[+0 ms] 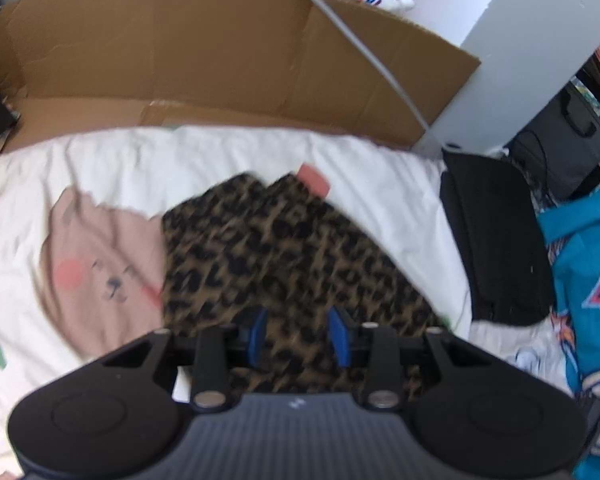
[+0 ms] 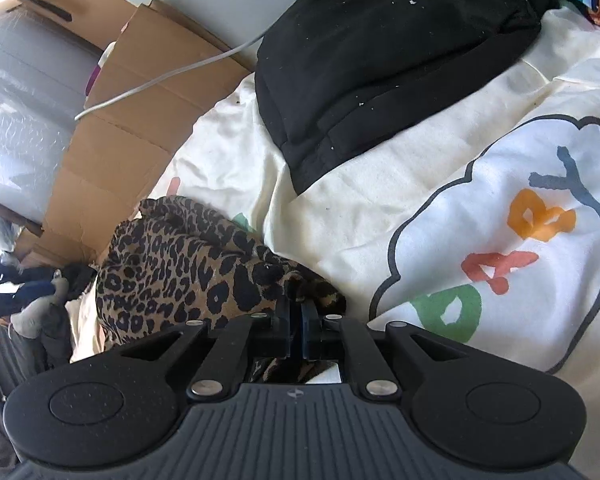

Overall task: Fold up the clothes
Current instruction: 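Grasp the folded waistband with the left tool while the right tool holds the fold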

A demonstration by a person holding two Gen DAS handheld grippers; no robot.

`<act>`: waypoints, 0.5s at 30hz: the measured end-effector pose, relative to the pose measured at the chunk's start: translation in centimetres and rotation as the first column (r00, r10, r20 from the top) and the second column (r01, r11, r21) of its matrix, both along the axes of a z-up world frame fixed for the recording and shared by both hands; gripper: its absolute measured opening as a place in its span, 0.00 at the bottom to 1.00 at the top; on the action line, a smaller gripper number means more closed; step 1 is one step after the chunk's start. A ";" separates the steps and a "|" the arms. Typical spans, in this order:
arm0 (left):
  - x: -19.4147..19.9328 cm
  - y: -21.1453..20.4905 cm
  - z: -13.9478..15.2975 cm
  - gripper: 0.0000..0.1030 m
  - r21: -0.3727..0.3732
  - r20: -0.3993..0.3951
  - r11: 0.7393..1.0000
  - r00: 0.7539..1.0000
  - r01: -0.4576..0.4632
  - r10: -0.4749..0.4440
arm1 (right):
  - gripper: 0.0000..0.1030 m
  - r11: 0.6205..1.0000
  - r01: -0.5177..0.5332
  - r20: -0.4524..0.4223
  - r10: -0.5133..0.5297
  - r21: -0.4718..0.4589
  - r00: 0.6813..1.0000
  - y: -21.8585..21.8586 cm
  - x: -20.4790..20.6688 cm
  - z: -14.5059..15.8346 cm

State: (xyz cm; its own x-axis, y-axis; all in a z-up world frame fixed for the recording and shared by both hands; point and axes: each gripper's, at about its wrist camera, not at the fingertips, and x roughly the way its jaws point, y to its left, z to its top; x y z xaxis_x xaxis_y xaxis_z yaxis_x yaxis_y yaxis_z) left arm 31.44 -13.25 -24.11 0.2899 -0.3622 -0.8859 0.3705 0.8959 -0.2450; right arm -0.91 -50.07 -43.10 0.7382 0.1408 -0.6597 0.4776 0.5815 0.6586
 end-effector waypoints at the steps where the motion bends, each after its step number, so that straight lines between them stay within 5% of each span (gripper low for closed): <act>1: 0.5 -0.8 -0.2 0.37 -0.009 -0.004 1.000 1.000 -0.007 0.007 | 0.03 1.000 -0.004 0.002 0.004 -0.006 1.000 0.0 0.0 0.0; 15: 6.9 -8.7 -4.1 0.35 0.017 -0.024 0.982 0.982 -0.189 0.190 | 0.01 0.998 -0.013 -0.001 0.013 -0.053 1.000 0.6 -1.1 0.2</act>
